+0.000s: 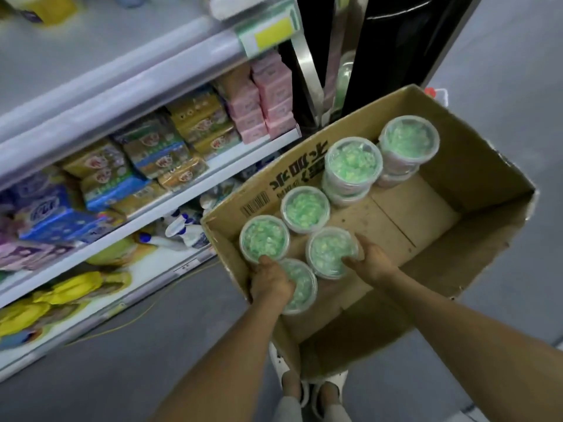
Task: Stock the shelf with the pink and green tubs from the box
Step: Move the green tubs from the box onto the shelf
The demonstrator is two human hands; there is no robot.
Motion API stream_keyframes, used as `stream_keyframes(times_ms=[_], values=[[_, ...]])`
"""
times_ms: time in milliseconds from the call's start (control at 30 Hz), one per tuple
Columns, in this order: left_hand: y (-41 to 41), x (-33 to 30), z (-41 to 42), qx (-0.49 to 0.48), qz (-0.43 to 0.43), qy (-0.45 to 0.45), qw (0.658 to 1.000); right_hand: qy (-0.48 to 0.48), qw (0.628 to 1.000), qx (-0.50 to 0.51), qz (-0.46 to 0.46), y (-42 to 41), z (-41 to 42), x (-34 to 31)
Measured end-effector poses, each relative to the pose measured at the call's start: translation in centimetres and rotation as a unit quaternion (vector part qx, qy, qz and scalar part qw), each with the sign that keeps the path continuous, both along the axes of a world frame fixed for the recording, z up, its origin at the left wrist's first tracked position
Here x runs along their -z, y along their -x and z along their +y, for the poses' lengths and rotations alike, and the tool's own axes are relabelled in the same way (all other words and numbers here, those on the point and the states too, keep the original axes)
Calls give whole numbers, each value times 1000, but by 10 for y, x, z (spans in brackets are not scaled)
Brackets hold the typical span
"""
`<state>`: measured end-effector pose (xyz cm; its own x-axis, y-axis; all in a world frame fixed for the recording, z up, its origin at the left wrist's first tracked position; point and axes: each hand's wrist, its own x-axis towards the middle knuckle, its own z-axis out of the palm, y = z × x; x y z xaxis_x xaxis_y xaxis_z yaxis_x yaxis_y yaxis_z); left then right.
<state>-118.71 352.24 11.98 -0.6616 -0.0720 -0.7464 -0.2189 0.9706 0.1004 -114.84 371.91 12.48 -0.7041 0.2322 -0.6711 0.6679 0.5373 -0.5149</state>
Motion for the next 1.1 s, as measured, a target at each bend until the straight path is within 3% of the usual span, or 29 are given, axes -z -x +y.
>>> stream_keyframes(times_ms=[100,233,433,600,833,1100], values=[[1,15,4,-46,4,13,999,37,994,104,-18,6,-7,29],[1,16,3,-28,18,22,999,34,981,189,-25,9,-9,47],[9,-4,0,22,-18,-17,999,59,961,268,-31,10,11,16],[5,-44,-9,-82,-18,-95,992,93,945,311,-41,11,25,-44],[8,-119,-36,-261,74,-251,929,175,924,340,-7,24,34,-133],[6,-229,-70,-368,123,-369,845,269,938,212,60,41,22,-245]])
